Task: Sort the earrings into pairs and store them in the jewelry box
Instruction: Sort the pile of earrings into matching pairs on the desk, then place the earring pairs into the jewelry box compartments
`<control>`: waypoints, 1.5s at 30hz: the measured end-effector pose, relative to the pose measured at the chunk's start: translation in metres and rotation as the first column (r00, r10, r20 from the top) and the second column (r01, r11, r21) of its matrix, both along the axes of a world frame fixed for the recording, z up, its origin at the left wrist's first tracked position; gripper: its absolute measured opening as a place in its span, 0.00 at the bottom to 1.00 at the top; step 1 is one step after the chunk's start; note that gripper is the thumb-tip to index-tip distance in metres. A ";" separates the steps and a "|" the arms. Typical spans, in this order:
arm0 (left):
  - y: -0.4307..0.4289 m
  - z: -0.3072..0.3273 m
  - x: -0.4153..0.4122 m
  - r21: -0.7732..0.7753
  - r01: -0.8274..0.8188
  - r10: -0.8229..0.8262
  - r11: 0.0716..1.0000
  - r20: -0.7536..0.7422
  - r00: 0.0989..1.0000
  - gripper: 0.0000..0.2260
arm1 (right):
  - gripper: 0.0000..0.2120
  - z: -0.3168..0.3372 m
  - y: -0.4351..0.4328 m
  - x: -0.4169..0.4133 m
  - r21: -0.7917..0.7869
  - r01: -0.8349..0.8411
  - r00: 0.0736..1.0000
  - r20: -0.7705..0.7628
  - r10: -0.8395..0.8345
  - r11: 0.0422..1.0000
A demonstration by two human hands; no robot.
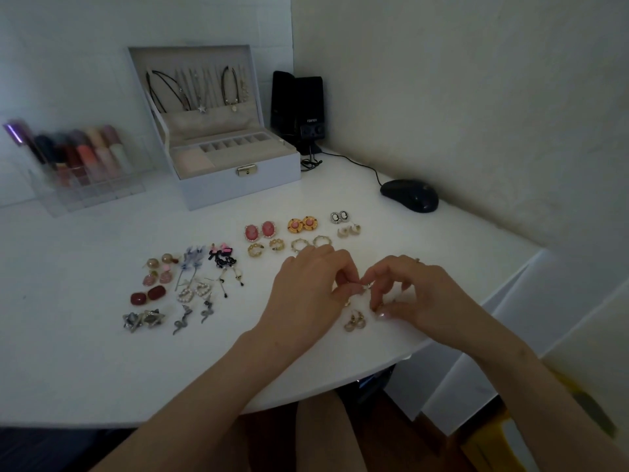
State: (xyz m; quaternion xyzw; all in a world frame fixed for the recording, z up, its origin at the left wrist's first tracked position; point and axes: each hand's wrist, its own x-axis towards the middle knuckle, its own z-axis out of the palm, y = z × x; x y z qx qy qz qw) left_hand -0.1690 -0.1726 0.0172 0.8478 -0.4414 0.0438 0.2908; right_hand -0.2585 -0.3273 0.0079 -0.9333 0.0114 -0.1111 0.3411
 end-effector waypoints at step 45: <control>0.087 0.043 0.180 -0.032 -0.382 0.382 0.924 0.022 0.924 0.18 | 0.07 0.068 0.026 0.195 -0.076 0.046 0.990 0.134 -0.036 0.996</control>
